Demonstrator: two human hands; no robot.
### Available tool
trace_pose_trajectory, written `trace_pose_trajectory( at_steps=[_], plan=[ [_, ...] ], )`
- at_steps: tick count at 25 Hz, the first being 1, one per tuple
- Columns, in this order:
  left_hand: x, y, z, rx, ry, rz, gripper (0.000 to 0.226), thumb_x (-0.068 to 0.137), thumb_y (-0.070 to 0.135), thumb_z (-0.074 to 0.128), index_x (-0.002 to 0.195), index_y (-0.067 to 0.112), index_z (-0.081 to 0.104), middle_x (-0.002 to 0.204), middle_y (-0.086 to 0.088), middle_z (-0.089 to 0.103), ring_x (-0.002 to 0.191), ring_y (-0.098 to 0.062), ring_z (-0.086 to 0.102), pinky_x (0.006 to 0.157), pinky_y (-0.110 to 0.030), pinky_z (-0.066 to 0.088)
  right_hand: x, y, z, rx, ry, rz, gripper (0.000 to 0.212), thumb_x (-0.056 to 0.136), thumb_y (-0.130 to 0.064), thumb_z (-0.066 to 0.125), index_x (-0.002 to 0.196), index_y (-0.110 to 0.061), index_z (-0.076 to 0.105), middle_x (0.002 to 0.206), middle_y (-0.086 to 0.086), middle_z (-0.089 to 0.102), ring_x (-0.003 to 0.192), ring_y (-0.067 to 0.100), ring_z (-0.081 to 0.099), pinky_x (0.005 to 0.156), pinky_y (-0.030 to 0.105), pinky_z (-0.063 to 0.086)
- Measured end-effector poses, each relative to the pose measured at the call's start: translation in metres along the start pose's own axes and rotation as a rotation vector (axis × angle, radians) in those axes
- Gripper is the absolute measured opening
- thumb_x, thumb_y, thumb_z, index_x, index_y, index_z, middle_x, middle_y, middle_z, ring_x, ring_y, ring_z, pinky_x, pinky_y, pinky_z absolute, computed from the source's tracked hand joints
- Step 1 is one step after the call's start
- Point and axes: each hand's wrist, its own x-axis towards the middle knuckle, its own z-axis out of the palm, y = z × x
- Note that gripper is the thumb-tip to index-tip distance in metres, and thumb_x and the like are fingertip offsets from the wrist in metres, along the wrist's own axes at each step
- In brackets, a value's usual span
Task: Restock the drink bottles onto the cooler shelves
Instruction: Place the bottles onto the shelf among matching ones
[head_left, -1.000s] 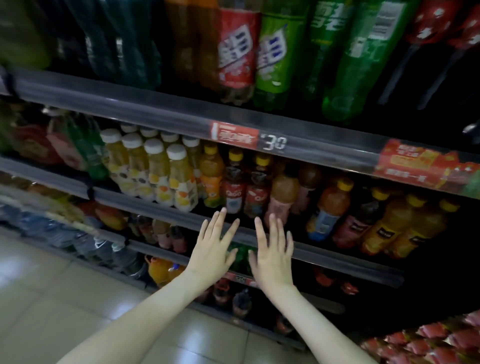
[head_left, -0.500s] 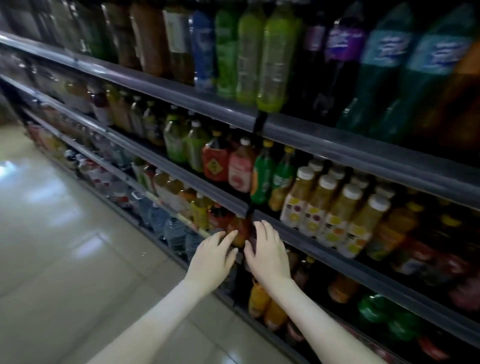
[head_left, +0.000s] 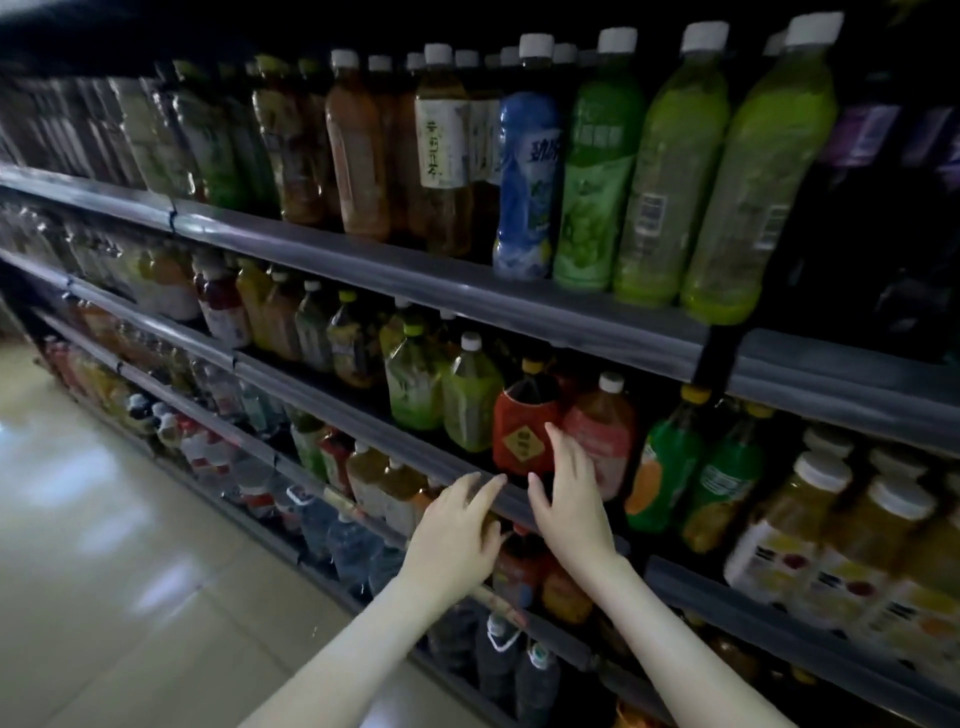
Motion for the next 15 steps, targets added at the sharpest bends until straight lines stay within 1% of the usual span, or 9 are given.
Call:
trace_pose_trajectory(
  at_steps=[2, 3, 6, 7, 8, 10, 12, 14, 15],
  plan=[
    [0.029, -0.032, -0.009, 0.035, -0.057, 0.075, 0.056, 0.094, 0.031, 0.046, 0.147, 0.028, 0.029, 0.148, -0.008, 0.034, 0.133, -0.025, 0.036, 0.109, -0.033, 0.032, 0.037, -0.007, 0.015, 0.025, 0.039, 0.075, 0.065, 0.097, -0.024, 0.051, 0.152, -0.019, 0.017, 0.154, 0.006, 0.026, 0.142, 0.017, 0.024, 0.112, 0.024, 0.022],
    [0.040, -0.048, -0.012, 0.041, -0.057, 0.103, 0.056, 0.094, 0.030, 0.047, 0.147, 0.027, 0.029, 0.148, -0.010, 0.034, 0.134, -0.026, 0.036, 0.109, -0.034, 0.032, 0.053, -0.009, 0.022, 0.041, 0.050, 0.118, 0.070, 0.096, -0.025, 0.053, 0.152, -0.020, 0.012, 0.156, 0.006, 0.021, 0.143, 0.019, 0.021, 0.113, 0.027, 0.023],
    [0.072, -0.081, -0.018, 0.010, -0.038, 0.154, 0.056, 0.094, 0.022, 0.050, 0.146, 0.020, 0.032, 0.145, -0.013, 0.038, 0.133, -0.030, 0.038, 0.107, -0.037, 0.033, 0.095, -0.010, 0.037, -0.019, 0.018, 0.235, 0.087, 0.094, -0.032, 0.057, 0.152, -0.028, -0.008, 0.161, 0.005, -0.003, 0.147, 0.023, 0.007, 0.113, 0.033, 0.025],
    [0.082, -0.087, -0.019, 0.000, -0.050, 0.182, 0.056, 0.094, 0.021, 0.049, 0.147, 0.019, 0.030, 0.146, -0.013, 0.037, 0.134, -0.030, 0.037, 0.108, -0.037, 0.032, 0.106, -0.010, 0.041, -0.035, -0.004, 0.277, 0.091, 0.093, -0.035, 0.058, 0.151, -0.030, -0.012, 0.160, 0.005, -0.006, 0.147, 0.024, 0.005, 0.113, 0.034, 0.025],
    [0.091, -0.091, -0.020, -0.011, -0.066, 0.215, 0.057, 0.094, 0.021, 0.048, 0.148, 0.018, 0.028, 0.147, -0.013, 0.035, 0.135, -0.029, 0.035, 0.109, -0.036, 0.030, 0.116, -0.008, 0.045, -0.025, -0.006, 0.312, 0.094, 0.091, -0.036, 0.060, 0.151, -0.029, -0.013, 0.160, 0.006, -0.003, 0.147, 0.024, 0.006, 0.114, 0.035, 0.023],
    [0.108, -0.101, -0.020, -0.041, -0.106, 0.306, 0.060, 0.094, 0.020, 0.047, 0.149, 0.016, 0.024, 0.148, -0.013, 0.032, 0.136, -0.028, 0.032, 0.111, -0.034, 0.026, 0.135, -0.005, 0.057, -0.007, 0.048, 0.392, 0.094, 0.089, -0.037, 0.064, 0.153, -0.023, -0.003, 0.158, 0.009, 0.011, 0.144, 0.026, 0.017, 0.114, 0.034, 0.022],
    [0.124, -0.111, -0.017, -0.046, -0.123, 0.405, 0.062, 0.092, 0.020, 0.047, 0.148, 0.012, 0.024, 0.147, -0.014, 0.034, 0.134, -0.030, 0.035, 0.110, -0.036, 0.028, 0.148, -0.004, 0.062, -0.110, 0.123, 0.497, 0.083, 0.088, -0.043, 0.063, 0.150, -0.013, 0.019, 0.151, 0.014, 0.025, 0.137, 0.030, 0.026, 0.111, 0.036, 0.026],
    [0.140, -0.122, -0.014, -0.060, -0.123, 0.494, 0.062, 0.089, 0.018, 0.049, 0.146, 0.009, 0.028, 0.142, -0.015, 0.040, 0.129, -0.032, 0.040, 0.108, -0.039, 0.033, 0.144, -0.008, 0.068, -0.154, 0.223, 0.516, 0.067, 0.088, -0.047, 0.061, 0.137, -0.005, 0.040, 0.138, 0.016, 0.037, 0.127, 0.031, 0.034, 0.105, 0.034, 0.032],
    [0.146, -0.126, -0.014, -0.073, -0.136, 0.529, 0.061, 0.089, 0.018, 0.049, 0.146, 0.008, 0.029, 0.141, -0.015, 0.041, 0.129, -0.032, 0.041, 0.108, -0.039, 0.033, 0.135, -0.011, 0.072, -0.106, 0.289, 0.477, 0.057, 0.089, -0.044, 0.061, 0.128, -0.005, 0.048, 0.129, 0.013, 0.044, 0.122, 0.028, 0.040, 0.101, 0.029, 0.035]
  ],
)
